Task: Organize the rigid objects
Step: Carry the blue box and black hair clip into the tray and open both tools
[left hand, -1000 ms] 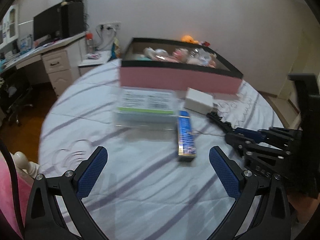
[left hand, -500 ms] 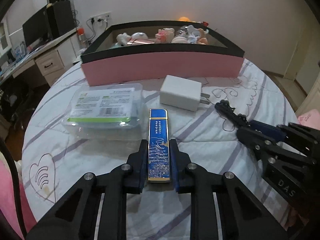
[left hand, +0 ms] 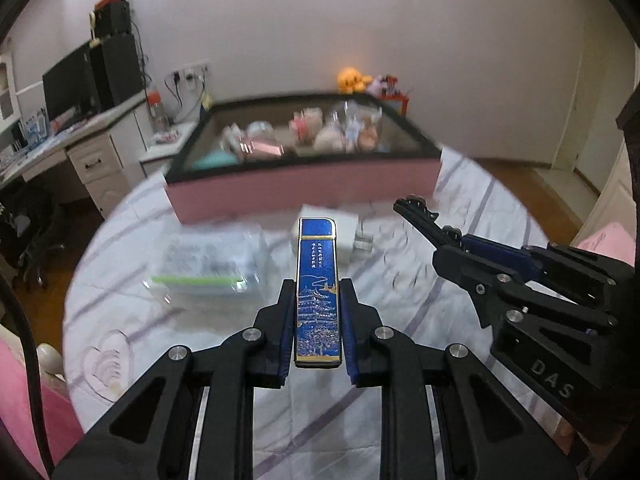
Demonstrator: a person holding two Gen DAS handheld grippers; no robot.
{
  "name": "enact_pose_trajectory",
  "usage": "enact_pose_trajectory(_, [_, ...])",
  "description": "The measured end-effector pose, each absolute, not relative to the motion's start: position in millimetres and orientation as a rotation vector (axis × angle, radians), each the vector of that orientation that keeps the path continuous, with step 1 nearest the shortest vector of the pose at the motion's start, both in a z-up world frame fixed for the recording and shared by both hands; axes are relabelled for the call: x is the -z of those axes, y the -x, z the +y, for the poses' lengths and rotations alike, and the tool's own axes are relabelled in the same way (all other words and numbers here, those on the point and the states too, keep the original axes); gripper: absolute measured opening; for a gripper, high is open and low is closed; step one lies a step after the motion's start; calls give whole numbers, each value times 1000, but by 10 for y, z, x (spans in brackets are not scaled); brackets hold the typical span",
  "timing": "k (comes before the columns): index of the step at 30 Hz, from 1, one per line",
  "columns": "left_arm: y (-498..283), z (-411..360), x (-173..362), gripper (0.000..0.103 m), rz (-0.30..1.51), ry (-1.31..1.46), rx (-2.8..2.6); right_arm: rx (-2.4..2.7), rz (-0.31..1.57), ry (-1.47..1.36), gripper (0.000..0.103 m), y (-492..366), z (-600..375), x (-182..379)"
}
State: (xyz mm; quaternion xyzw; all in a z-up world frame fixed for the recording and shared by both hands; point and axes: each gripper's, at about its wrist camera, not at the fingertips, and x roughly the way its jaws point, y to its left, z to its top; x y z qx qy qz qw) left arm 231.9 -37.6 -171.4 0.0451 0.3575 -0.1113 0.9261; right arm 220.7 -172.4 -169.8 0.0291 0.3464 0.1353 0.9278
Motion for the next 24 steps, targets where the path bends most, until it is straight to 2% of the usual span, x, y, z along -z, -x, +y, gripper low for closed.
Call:
enact_pose_trajectory(6, [-2334,-293,1408,20,633,-82,218,-299,615,-41,20,-2113,-1626,1343])
enact_pose_trajectory(14, [-2602,-247,1255,20,626,-71,287,-320,571,-12,20,-2253,-1541,1141])
enact_pose_trajectory(24, [-3784,-239,1250,20,706,-111,283,-338,625,-35,20,-3274,-1474,1115])
